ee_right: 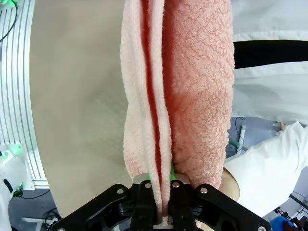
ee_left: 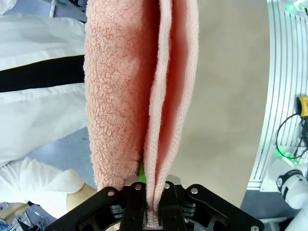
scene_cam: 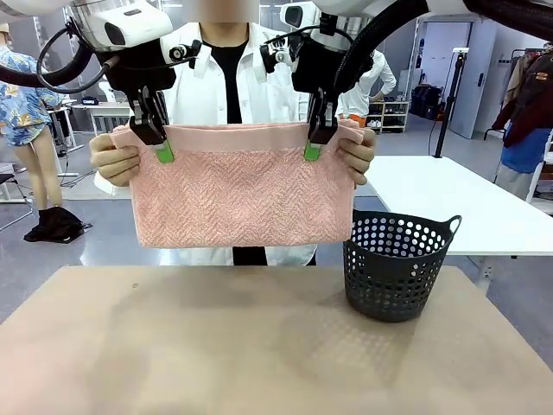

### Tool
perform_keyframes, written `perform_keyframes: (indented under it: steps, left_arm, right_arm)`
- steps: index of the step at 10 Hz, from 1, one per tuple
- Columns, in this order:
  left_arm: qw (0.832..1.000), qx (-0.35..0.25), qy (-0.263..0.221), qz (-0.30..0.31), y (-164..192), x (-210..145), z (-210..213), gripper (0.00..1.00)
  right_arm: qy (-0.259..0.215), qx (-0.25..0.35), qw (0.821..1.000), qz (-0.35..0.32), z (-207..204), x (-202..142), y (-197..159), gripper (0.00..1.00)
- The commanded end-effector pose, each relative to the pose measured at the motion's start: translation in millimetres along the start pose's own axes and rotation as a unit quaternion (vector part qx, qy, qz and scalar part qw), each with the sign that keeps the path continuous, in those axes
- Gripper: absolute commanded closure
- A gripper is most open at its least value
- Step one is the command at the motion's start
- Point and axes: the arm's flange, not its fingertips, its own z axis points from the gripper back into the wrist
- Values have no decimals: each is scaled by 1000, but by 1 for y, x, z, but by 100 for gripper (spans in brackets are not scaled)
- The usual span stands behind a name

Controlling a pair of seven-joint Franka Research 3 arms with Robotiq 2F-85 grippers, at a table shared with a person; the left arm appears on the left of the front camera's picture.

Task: Fold the towel.
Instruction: Release the end of the 100 cm Hotel Towel you were holding.

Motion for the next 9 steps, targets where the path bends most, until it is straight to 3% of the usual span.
perform_keyframes:
  steps: [1,4,5,6,7,8,9]
  left_arm:
    - [1000,4,3,0,1,-1,2,100]
    - [1000,4,3,0,1,-1,2,100]
    - [1000,0,0,0,0,0,0,96]
    - [1000,12,-4,-6,-1,0,4,55]
    - [1000,17,-4,-4,-1,-2,6,55]
    - [1000,18,-5,-1,-1,-3,7,14]
    - [1000,21,-9,1,-2,-5,10,55]
  right_arm:
    - [2,-2,1000,0,2,-2,2,100]
    - [2,-2,1000,0,2,-2,2,100]
    - [0,0,1000,0,0,0,0,96]
    - [-5,1,1000,1,1,-1,1,60]
    - [-3,-3,1000,-1,3,-1,3,60]
    - [-7,-7,1000,-4,6,-3,3,24]
    - [-10,-9,1000,-6,8,-5,4,56]
